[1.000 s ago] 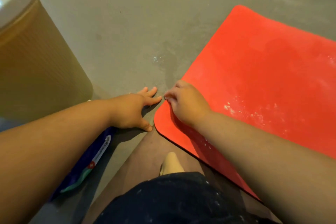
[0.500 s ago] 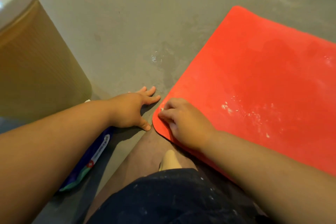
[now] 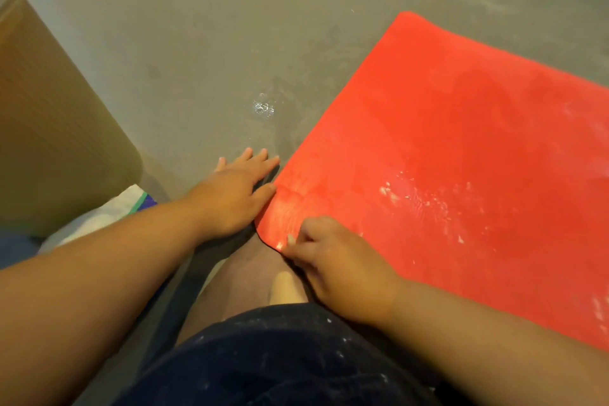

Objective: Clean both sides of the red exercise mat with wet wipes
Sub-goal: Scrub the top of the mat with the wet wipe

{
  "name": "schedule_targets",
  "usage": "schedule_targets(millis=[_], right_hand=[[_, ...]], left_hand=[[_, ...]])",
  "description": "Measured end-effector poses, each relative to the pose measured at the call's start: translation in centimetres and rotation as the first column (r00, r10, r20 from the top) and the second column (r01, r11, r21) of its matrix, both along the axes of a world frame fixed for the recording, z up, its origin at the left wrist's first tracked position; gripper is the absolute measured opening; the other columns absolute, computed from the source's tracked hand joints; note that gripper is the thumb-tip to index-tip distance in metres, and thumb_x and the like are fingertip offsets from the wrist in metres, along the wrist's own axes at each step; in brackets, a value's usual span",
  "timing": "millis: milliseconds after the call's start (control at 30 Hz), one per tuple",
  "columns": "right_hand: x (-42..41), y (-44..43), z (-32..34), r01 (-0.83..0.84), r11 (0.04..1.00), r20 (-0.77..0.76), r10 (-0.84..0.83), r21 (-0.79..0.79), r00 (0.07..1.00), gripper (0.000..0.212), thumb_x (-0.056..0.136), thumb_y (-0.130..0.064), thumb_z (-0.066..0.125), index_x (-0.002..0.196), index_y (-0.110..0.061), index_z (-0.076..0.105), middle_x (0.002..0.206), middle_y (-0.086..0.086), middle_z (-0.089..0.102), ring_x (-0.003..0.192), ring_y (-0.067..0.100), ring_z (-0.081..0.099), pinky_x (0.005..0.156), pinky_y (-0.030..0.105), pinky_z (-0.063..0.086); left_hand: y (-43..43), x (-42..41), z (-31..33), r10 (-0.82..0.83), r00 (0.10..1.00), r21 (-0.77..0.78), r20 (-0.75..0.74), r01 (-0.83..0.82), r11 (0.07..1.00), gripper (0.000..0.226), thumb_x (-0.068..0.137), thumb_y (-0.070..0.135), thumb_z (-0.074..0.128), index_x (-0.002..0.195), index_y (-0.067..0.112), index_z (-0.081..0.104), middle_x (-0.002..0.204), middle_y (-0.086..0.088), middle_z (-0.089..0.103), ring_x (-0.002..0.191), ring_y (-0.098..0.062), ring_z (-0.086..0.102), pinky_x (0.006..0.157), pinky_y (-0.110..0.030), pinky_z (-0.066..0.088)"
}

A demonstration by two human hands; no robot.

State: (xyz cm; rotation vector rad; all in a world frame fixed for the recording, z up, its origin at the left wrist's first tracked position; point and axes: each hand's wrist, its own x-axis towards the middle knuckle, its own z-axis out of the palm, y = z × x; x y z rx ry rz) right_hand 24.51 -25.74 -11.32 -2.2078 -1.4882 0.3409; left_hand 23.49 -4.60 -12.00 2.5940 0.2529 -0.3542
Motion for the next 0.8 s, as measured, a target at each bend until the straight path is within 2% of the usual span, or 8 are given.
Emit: schedule_targets(millis=[100, 167, 267, 333, 533, 567, 700, 800], right_hand=[[2.1, -0.6, 0.1, -0.046, 0.999, 0.038, 0.046, -0.02, 0.998, 0.03, 0.092, -0.022, 0.046, 0.086, -0.015, 0.075, 0.075, 0.005, 0.052, 0.074, 0.024, 0.053, 0.064, 0.029, 0.037], [5.6, 0.2, -0.5, 0.151, 0.989, 0.088, -0.149, -0.013, 0.985, 0.018, 0.083, -0.016, 0.058, 0.08, -0.015, 0.076, 0.075, 0.009, 0.055, 0.077, 0.031, 0.056, 0.066, 0.033, 0.038], [9.4, 1.6, -1.0, 0.43, 0.902, 0.097, -0.424, -0.047, 0.9, 0.016, 0.085, -0.014, 0.063, 0.095, -0.015, 0.076, 0.089, 0.014, 0.059, 0.091, 0.034, 0.056, 0.077, 0.037, 0.043], [8.1, 1.6, -1.0, 0.384, 0.922, 0.091, -0.379, -0.054, 0.921, 0.018, 0.085, -0.013, 0.06, 0.094, -0.013, 0.076, 0.092, 0.013, 0.06, 0.093, 0.033, 0.056, 0.08, 0.036, 0.043], [3.3, -1.7, 0.1, -0.07, 0.996, -0.026, 0.069, -0.06, 0.997, 0.015, 0.083, -0.012, 0.059, 0.088, -0.015, 0.073, 0.085, 0.005, 0.059, 0.082, 0.024, 0.056, 0.074, 0.029, 0.042], [4.9, -1.4, -0.3, -0.039, 0.997, 0.015, 0.041, -0.071, 0.999, 0.015, 0.081, -0.01, 0.06, 0.086, -0.014, 0.074, 0.085, 0.007, 0.06, 0.083, 0.026, 0.057, 0.073, 0.031, 0.044], [11.5, 0.4, -1.2, 0.424, 0.905, 0.099, -0.42, -0.02, 0.902, 0.018, 0.085, -0.01, 0.061, 0.093, -0.014, 0.076, 0.092, 0.014, 0.06, 0.093, 0.033, 0.058, 0.079, 0.035, 0.044], [7.7, -0.6, -1.2, 0.327, 0.945, 0.043, -0.326, -0.021, 0.944, 0.023, 0.084, -0.017, 0.055, 0.093, -0.017, 0.076, 0.09, 0.01, 0.061, 0.089, 0.03, 0.059, 0.078, 0.032, 0.045]], left_hand=[[-1.8, 0.5, -1.5, 0.114, 0.989, -0.027, 0.09, -0.112, 0.993, 0.051, 0.102, 0.032, 0.037, 0.151, 0.032, 0.022, 0.161, 0.006, 0.01, 0.148, -0.013, 0.0, 0.117, -0.046, -0.007], [-3.0, 0.5, -2.4, 0.157, 0.977, 0.07, 0.143, -0.169, 0.983, 0.05, 0.101, 0.039, 0.032, 0.15, 0.034, 0.024, 0.16, 0.01, 0.012, 0.148, -0.011, 0.002, 0.117, -0.047, -0.008], [-3.6, 0.5, -3.0, 0.157, 0.969, 0.149, 0.189, -0.186, 0.971, 0.062, 0.091, 0.049, 0.017, 0.15, 0.033, 0.025, 0.159, 0.012, 0.015, 0.148, -0.009, 0.004, 0.117, -0.048, -0.006], [-3.6, 0.5, -3.0, 0.165, 0.968, 0.14, 0.189, -0.192, 0.971, 0.065, 0.087, 0.048, 0.015, 0.15, 0.033, 0.027, 0.159, 0.012, 0.016, 0.148, -0.009, 0.005, 0.117, -0.048, -0.006], [-3.8, 0.5, -3.1, 0.183, 0.955, 0.149, 0.234, -0.221, 0.964, 0.063, 0.088, 0.046, 0.017, 0.148, 0.032, 0.032, 0.158, 0.011, 0.021, 0.147, -0.009, 0.009, 0.118, -0.046, -0.004], [-3.7, 0.5, -3.2, 0.186, 0.954, 0.149, 0.234, -0.224, 0.963, 0.063, 0.088, 0.046, 0.017, 0.148, 0.032, 0.033, 0.158, 0.011, 0.022, 0.147, -0.009, 0.01, 0.118, -0.046, -0.004], [-3.7, 0.5, -3.2, 0.191, 0.951, 0.144, 0.242, -0.23, 0.963, 0.061, 0.09, 0.045, 0.017, 0.147, 0.033, 0.034, 0.157, 0.012, 0.022, 0.147, -0.008, 0.009, 0.118, -0.044, -0.005], [-3.6, 0.5, -3.3, 0.194, 0.949, 0.146, 0.248, -0.234, 0.961, 0.061, 0.09, 0.045, 0.017, 0.147, 0.033, 0.035, 0.157, 0.012, 0.023, 0.147, -0.008, 0.009, 0.118, -0.043, -0.005]])
